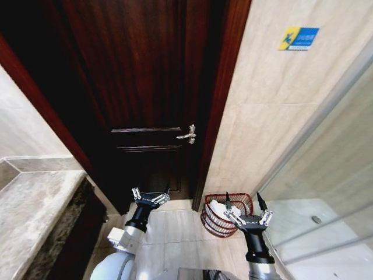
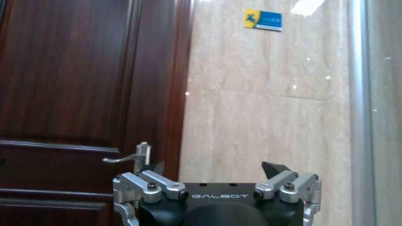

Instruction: Discard the used towel into the hamper.

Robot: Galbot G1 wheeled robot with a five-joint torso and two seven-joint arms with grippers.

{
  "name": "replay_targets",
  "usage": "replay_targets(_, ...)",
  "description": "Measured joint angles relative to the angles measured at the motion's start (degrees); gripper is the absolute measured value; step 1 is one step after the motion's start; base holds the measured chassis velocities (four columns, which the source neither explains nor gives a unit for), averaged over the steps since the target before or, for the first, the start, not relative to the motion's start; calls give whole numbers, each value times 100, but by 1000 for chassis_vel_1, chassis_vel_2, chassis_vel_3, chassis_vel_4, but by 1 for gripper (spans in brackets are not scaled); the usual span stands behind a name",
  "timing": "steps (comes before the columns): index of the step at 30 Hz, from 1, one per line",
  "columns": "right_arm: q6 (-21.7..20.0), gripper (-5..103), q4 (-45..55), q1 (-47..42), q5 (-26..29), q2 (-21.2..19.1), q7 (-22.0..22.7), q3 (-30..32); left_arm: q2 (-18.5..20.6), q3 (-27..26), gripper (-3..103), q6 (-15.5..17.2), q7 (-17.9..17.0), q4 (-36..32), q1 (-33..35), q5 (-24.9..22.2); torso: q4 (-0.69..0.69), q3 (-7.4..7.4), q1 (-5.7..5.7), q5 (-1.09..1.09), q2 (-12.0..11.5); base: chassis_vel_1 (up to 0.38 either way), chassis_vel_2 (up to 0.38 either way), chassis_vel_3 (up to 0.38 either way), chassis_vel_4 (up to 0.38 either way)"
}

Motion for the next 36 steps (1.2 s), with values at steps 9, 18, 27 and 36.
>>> replay_targets(9,0,100,1,0,0,-2,2,4,-4,2,100,0,1,0,1,0,0,0,-1,2,0,-177,-170,174,171)
replay_targets(18,0,100,1,0,0,0,1,-2,1,-2,100,0,-1,0,0,0,0,0,0,-2,0,59,-4,-52,-2)
replay_targets(27,0,100,1,0,1,0,1,0,0,0,100,0,-1,0,0,0,0,0,0,2,1,145,-148,-150,161)
replay_targets(36,0,100,0,0,0,0,1,0,-1,1,100,0,-1,0,0,0,2,-1,-3,1,2,252,-268,-238,265)
